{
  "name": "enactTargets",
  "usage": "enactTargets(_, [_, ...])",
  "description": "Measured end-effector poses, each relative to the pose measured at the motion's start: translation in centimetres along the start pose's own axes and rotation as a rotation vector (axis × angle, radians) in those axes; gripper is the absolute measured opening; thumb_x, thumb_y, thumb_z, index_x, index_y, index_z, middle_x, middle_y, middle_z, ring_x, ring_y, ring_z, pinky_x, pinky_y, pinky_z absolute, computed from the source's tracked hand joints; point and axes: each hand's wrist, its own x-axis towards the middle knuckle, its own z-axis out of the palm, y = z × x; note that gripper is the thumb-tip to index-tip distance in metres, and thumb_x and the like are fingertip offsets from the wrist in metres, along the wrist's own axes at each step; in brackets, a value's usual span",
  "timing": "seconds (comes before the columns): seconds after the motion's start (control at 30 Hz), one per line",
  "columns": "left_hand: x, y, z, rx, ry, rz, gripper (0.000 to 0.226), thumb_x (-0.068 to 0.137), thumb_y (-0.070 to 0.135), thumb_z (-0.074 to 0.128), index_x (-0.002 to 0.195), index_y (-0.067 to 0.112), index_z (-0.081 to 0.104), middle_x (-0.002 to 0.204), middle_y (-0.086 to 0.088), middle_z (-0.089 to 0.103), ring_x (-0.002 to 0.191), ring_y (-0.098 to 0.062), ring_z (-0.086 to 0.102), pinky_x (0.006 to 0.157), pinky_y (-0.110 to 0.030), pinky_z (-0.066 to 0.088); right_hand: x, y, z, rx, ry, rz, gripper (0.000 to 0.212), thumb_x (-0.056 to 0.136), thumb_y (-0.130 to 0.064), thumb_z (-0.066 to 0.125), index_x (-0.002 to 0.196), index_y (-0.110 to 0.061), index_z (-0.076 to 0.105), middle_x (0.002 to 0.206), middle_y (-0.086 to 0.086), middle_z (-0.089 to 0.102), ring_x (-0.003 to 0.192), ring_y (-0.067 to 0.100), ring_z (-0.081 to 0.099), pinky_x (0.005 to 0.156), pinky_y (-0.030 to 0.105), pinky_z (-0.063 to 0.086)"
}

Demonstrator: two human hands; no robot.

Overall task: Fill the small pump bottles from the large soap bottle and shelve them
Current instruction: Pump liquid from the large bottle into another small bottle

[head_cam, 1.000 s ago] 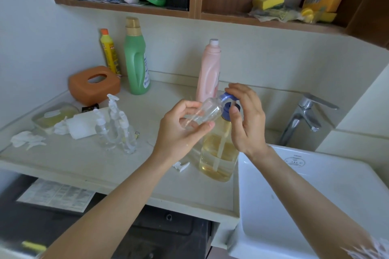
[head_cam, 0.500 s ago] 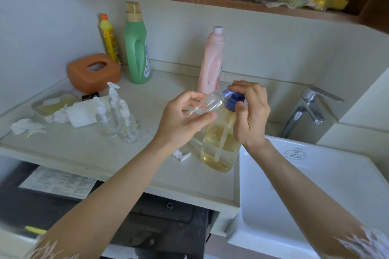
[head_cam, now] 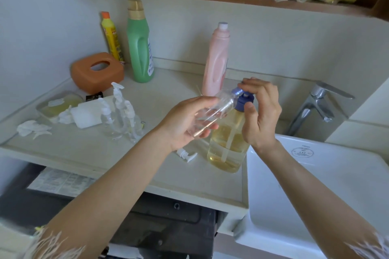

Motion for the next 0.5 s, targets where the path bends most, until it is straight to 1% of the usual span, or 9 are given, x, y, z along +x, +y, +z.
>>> enactTargets(0.1, [0.2, -0.3, -0.5, -0.003, -0.008, -0.049, 0.044, 0.064, 0.035, 0.067, 0.102, 0.013, 0.064, 0.086, -0.007, 0.07, 0.055, -0.012, 0.061, 0.043, -0.018, 0.044, -0.1, 0.0, 0.1, -0.02, 0.008, 0.025, 0.034, 0.086, -0.013, 0.037, 0.085, -0.001, 0.069, 0.094, -0.003, 0.059, 0.09, 0.022, 0.055, 0.083, 0.017, 0.039])
enactTargets(0.13, [0.3, -0.5, -0.6, -0.013, -0.016, -0.054, 0.043, 0.065, 0.034, 0.066, 0.102, 0.014, 0.064, 0.086, -0.006, 0.07, 0.055, -0.012, 0.061, 0.043, -0.018, 0.044, -0.1, -0.2, 0.1, -0.026, 0.012, 0.028, 0.034, 0.084, -0.012, 0.036, 0.084, -0.002, 0.069, 0.092, -0.004, 0.059, 0.088, 0.022, 0.054, 0.082, 0.016, 0.039])
enactTargets(0.23, [0.4, -0.9, -0.7, -0.03, -0.038, -0.039, 0.039, 0.067, 0.035, 0.066, 0.101, 0.016, 0.064, 0.084, -0.003, 0.071, 0.056, -0.011, 0.062, 0.044, -0.018, 0.045, -0.1, -0.5, 0.2, -0.02, 0.007, 0.039, 0.034, 0.082, -0.01, 0.036, 0.084, -0.003, 0.069, 0.093, -0.005, 0.059, 0.088, 0.021, 0.054, 0.08, 0.023, 0.042])
enactTargets(0.3, [0.3, -0.9, -0.6, -0.023, -0.039, 0.009, 0.037, 0.067, 0.036, 0.068, 0.099, 0.018, 0.066, 0.087, -0.003, 0.07, 0.057, -0.012, 0.062, 0.046, -0.019, 0.046, 0.0, -0.8, -0.1, -0.02, -0.015, 0.048, 0.035, 0.083, -0.011, 0.035, 0.088, -0.001, 0.069, 0.097, -0.002, 0.06, 0.091, 0.02, 0.054, 0.081, 0.029, 0.043])
enactTargets(0.33, [0.3, -0.9, -0.6, -0.012, -0.038, 0.043, 0.037, 0.067, 0.036, 0.069, 0.1, 0.018, 0.067, 0.089, -0.005, 0.069, 0.058, -0.013, 0.062, 0.047, -0.02, 0.047, 0.1, -0.8, -0.3, -0.025, -0.03, 0.047, 0.036, 0.085, -0.013, 0.035, 0.091, 0.0, 0.069, 0.1, -0.001, 0.061, 0.093, 0.021, 0.054, 0.083, 0.03, 0.043])
enactTargets(0.4, [0.2, -0.9, -0.5, 0.028, -0.021, 0.107, 0.041, 0.067, 0.037, 0.07, 0.103, 0.018, 0.066, 0.094, -0.006, 0.069, 0.061, -0.014, 0.064, 0.049, -0.022, 0.048, 0.7, -0.9, -0.7, -0.036, -0.061, 0.044, 0.039, 0.09, -0.017, 0.034, 0.096, 0.0, 0.069, 0.103, 0.0, 0.062, 0.096, 0.021, 0.056, 0.086, 0.027, 0.041])
enactTargets(0.5, [0.2, -0.7, -0.4, 0.093, 0.014, 0.159, 0.045, 0.065, 0.038, 0.071, 0.105, 0.019, 0.066, 0.095, -0.006, 0.07, 0.063, -0.015, 0.065, 0.051, -0.023, 0.049, 1.4, -0.6, -1.2, -0.022, -0.095, 0.036, 0.042, 0.095, -0.023, 0.033, 0.098, -0.001, 0.069, 0.103, 0.006, 0.065, 0.099, 0.023, 0.059, 0.089, 0.027, 0.041])
